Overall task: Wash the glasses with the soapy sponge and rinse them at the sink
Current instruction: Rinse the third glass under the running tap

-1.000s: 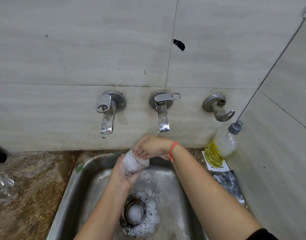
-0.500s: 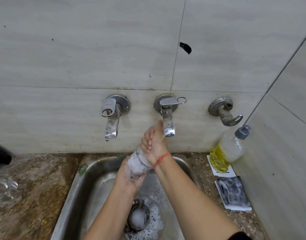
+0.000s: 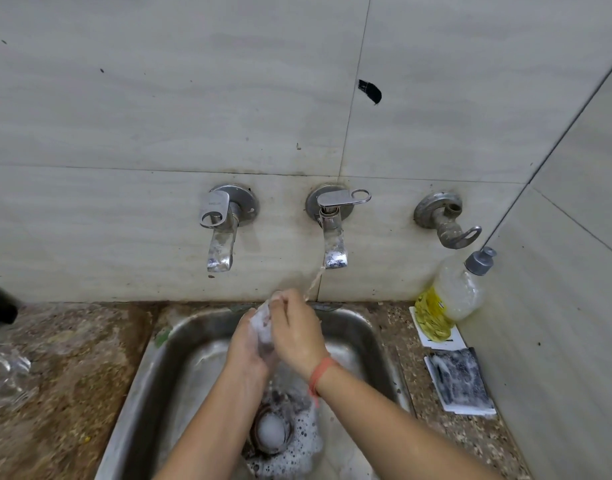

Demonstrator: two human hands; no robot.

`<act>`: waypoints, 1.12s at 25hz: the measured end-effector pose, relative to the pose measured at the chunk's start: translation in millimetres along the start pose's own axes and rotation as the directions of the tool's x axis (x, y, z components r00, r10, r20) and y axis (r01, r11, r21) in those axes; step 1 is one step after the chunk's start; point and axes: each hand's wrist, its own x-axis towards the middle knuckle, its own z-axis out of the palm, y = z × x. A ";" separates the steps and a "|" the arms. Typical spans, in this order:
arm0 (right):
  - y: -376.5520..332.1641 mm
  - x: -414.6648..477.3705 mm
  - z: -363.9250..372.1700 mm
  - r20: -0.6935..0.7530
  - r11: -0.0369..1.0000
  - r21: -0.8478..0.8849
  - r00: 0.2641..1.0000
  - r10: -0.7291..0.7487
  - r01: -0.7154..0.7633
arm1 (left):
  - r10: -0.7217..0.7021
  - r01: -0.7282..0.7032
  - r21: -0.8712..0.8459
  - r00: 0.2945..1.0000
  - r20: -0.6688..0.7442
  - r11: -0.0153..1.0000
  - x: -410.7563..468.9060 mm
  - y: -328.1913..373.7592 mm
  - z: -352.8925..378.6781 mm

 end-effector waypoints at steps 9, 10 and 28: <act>49.6 -12.8 -45.2 0.372 0.501 -0.513 0.706 -0.602 0.697 | -0.083 0.110 0.224 0.988 -0.127 0.968 -17.7 7.8 10.5; 35.5 -23.8 -34.9 0.277 0.695 -0.434 0.819 -0.503 0.574 | -0.062 0.089 0.234 0.991 -0.119 0.968 -16.0 8.5 11.3; 35.7 -5.3 -64.0 0.476 0.196 -0.518 0.470 -0.743 0.833 | -0.111 0.117 0.118 0.992 -0.054 0.986 -6.6 14.2 9.7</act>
